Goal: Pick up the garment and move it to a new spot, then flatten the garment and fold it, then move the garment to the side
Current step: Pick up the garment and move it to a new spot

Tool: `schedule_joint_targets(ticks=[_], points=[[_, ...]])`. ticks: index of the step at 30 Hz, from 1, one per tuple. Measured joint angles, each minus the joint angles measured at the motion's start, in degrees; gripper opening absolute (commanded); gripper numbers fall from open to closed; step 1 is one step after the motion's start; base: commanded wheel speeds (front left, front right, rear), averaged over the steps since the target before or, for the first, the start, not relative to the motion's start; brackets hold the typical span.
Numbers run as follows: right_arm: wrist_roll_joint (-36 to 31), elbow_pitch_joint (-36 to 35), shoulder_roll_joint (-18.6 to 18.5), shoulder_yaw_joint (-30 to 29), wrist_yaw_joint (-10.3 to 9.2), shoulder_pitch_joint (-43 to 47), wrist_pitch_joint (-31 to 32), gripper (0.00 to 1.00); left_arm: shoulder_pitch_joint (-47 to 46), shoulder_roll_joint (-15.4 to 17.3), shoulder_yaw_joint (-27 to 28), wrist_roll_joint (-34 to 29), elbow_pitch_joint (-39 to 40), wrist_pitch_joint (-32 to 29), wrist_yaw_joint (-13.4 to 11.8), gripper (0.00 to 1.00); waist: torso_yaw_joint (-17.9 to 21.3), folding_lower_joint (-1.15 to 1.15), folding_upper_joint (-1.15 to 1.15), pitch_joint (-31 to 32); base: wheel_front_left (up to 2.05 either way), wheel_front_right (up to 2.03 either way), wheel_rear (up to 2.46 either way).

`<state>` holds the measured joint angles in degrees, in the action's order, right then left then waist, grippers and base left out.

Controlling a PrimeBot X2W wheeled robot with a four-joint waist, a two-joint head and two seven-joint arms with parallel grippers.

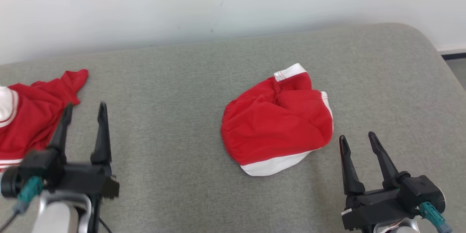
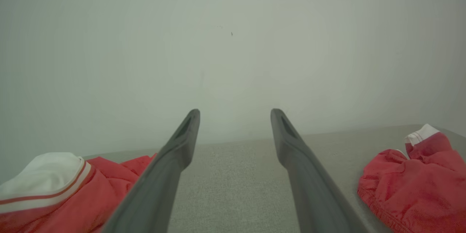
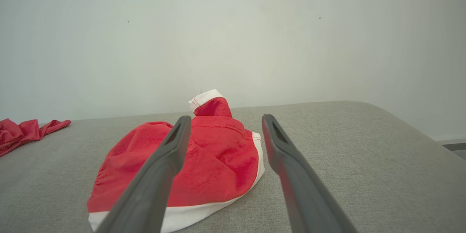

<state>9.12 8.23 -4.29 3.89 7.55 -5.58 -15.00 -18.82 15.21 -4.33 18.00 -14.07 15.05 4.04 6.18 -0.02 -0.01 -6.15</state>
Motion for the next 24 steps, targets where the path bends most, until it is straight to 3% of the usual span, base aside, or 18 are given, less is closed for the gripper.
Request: schedule_joint_targets(ticks=[24], points=[[0.88,2.15,-0.01,-0.88,0.0,2.32,-0.12,1.0,15.45,-8.13,4.83,-5.86,7.4,0.0,2.04,1.0,-5.08,0.02,0.01,2.07,0.0,0.0,0.0]])
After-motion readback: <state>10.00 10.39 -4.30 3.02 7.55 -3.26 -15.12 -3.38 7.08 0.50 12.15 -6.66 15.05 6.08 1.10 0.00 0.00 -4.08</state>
